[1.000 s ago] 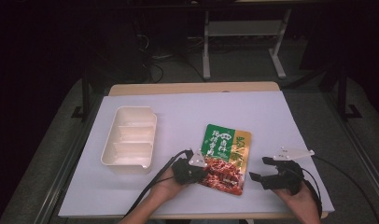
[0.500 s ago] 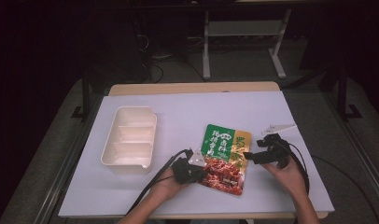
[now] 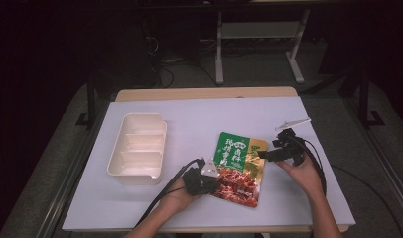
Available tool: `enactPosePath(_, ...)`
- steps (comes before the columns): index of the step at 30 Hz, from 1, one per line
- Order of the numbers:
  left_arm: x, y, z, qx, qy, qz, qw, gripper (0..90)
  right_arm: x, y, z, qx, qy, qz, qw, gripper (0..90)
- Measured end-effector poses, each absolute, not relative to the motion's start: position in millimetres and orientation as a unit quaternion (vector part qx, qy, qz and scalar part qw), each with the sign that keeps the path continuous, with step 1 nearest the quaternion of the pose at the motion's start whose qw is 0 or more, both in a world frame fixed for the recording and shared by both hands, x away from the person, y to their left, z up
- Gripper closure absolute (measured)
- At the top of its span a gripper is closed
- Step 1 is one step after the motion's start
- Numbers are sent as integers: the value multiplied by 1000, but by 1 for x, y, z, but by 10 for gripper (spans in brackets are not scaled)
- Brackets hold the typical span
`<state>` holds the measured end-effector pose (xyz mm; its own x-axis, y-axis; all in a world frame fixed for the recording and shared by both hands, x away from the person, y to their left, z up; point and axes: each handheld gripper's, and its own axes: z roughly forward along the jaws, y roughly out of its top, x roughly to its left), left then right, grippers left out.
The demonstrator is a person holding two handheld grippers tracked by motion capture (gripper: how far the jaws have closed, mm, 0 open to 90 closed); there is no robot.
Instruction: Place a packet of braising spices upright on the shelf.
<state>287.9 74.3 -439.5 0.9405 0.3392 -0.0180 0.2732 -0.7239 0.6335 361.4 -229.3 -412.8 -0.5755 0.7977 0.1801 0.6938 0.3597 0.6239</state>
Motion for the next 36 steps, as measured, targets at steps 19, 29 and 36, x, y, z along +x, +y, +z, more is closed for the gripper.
enactPosePath(19, 287, 74, -439, 928, 165, 53, 329, 900, 379, -225, -433, 462, 822, 331, 37, 247)
enactPosePath(29, 285, 73, -439, 929, 161, 60, 327, 900, 368, -222, -421, 426, 824, 372, 21, 530)
enactPosePath(36, 284, 72, -439, 930, 161, 64, 323, 900, 367, -227, -424, 428, 815, 391, -25, 663)
